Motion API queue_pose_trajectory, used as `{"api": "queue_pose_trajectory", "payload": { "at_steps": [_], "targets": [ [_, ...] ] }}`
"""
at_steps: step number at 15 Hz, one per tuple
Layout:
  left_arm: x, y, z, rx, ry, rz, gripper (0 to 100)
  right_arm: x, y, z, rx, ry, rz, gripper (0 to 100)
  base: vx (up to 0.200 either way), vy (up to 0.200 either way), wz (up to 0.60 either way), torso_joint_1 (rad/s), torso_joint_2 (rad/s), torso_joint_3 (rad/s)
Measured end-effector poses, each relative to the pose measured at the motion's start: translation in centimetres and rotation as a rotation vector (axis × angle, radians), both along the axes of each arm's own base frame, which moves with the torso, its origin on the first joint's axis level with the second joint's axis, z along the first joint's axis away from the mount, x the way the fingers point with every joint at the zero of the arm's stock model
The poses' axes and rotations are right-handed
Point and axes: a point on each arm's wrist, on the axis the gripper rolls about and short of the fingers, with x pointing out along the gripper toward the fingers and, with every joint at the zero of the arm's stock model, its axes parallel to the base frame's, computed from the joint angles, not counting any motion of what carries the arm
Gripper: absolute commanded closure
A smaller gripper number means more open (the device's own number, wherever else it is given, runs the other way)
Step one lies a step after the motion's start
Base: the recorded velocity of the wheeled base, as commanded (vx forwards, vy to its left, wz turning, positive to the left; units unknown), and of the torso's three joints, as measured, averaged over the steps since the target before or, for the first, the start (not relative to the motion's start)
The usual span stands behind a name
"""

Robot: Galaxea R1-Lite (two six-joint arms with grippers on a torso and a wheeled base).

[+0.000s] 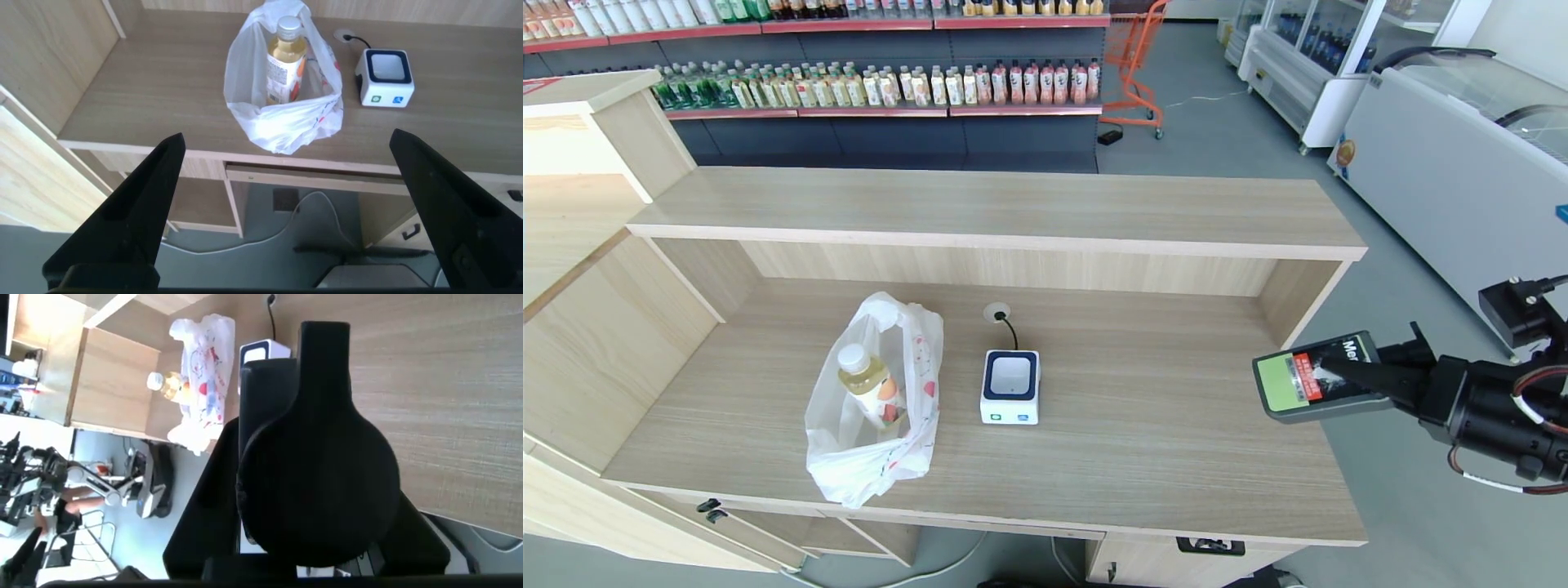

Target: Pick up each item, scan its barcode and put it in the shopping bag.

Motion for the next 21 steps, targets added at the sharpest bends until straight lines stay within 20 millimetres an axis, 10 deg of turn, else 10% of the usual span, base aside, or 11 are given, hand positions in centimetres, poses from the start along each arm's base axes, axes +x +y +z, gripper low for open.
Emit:
{"api": "queue_pose_trajectory", "payload": {
  "at_steps": [21],
  "targets": [
    [0.0,0.0,0.0,0.002,0.000,0.000,0,1.3,0.0,-1.1,-0.008,0.048,-0.002,100,0.000,0.152,0.00,0.002,0.00,0.002]
  ]
}}
